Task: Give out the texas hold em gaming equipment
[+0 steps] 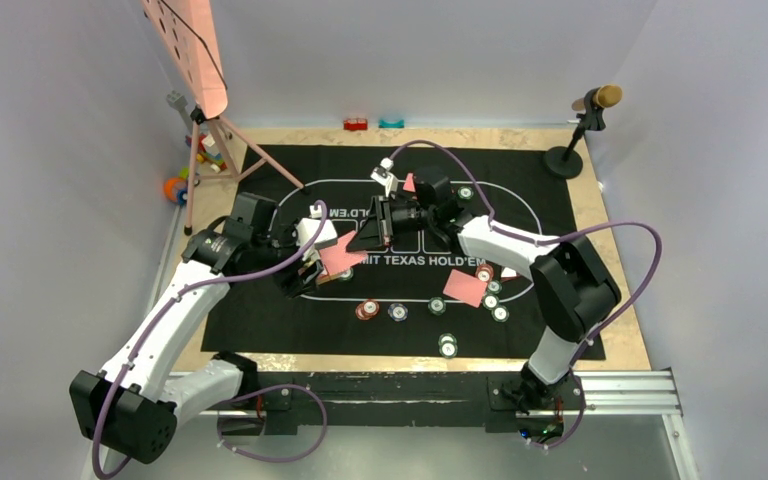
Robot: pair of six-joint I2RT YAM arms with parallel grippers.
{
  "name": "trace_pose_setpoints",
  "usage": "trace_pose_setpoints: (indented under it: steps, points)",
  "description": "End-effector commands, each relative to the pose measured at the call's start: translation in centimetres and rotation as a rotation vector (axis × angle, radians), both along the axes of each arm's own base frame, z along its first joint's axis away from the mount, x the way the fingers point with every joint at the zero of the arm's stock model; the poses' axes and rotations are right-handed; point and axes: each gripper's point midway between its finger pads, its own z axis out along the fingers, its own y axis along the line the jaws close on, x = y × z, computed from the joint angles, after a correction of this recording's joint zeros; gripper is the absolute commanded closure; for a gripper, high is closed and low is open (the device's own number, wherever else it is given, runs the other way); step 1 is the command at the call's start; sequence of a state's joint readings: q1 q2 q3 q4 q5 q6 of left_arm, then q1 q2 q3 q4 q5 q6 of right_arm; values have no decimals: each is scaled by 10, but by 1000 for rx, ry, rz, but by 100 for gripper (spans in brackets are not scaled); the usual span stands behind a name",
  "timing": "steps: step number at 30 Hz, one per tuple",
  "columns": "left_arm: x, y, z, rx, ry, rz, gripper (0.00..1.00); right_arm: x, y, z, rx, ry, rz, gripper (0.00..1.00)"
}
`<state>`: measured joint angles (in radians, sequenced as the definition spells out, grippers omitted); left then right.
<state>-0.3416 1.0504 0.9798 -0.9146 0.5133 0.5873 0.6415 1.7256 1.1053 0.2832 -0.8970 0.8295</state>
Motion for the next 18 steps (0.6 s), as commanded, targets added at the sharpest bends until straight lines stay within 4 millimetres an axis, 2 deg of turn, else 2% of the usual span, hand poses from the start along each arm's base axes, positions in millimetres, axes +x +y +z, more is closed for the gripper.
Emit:
trace_pose_setpoints:
  steps: [1,7,8,9,13,15,18]
  points:
    - [6,-8,23,-61,-72,-16,80,5,-12,5,-6,-31,-34,89]
    - [6,-8,21,-62,-70,-18,81,10,-27,14,0,-47,-67,92]
    - [7,-8,21,-62,-71,-17,81,11,-30,17,2,-52,-73,94]
    - [7,-8,21,-61,-71,-17,81,13,-33,20,3,-55,-83,100]
    - [7,-7,19,-57,-71,-18,82,14,-50,35,31,-79,-110,100]
    - [7,-6,18,-56,-69,-18,82,16,-60,36,23,-85,-139,100]
    - [7,-6,17,-53,-70,-18,82,20,-82,27,-23,-81,-201,100]
